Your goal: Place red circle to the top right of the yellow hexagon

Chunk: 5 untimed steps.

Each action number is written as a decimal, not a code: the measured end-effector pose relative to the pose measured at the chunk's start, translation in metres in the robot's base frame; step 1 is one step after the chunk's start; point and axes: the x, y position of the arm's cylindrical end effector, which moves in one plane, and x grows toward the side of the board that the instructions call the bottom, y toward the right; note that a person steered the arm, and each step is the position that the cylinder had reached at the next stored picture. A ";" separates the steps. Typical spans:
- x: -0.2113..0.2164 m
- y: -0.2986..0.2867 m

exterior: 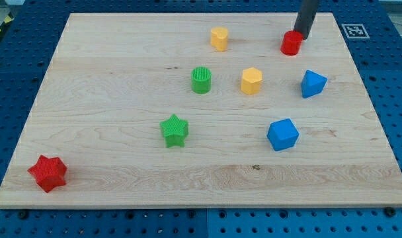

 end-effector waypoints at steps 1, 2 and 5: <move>0.006 0.002; 0.015 -0.007; 0.018 -0.018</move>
